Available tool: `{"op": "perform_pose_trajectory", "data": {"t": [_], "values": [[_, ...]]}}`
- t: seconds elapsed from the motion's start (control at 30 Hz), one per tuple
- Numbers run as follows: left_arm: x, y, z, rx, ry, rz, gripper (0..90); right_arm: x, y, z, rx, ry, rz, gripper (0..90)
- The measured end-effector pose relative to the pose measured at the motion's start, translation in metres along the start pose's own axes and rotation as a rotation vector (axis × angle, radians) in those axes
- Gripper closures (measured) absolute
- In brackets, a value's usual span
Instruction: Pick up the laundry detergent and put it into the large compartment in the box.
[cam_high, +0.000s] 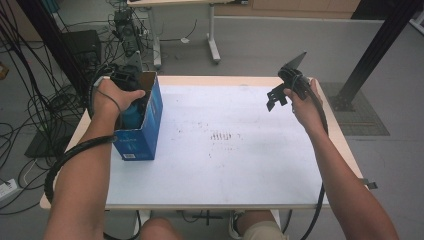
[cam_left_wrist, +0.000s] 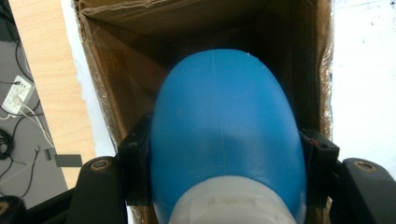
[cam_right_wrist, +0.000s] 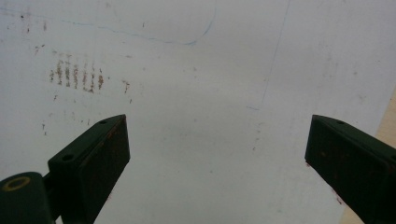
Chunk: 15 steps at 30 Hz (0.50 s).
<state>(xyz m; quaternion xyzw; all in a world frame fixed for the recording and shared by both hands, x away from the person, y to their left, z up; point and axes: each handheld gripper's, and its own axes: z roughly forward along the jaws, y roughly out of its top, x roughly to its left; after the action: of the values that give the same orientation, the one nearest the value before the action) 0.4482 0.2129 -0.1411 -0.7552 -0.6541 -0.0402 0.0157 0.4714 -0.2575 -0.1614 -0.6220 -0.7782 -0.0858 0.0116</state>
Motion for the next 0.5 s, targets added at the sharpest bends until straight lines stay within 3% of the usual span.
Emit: {"op": "perform_pose_trajectory", "data": {"t": [0.5], "values": [[-0.0028,-0.0013,0.0094,-0.003,0.012,0.012,37.1,-0.0022,0.0000,0.0012,0.004,0.000,0.006,6.5]]}}
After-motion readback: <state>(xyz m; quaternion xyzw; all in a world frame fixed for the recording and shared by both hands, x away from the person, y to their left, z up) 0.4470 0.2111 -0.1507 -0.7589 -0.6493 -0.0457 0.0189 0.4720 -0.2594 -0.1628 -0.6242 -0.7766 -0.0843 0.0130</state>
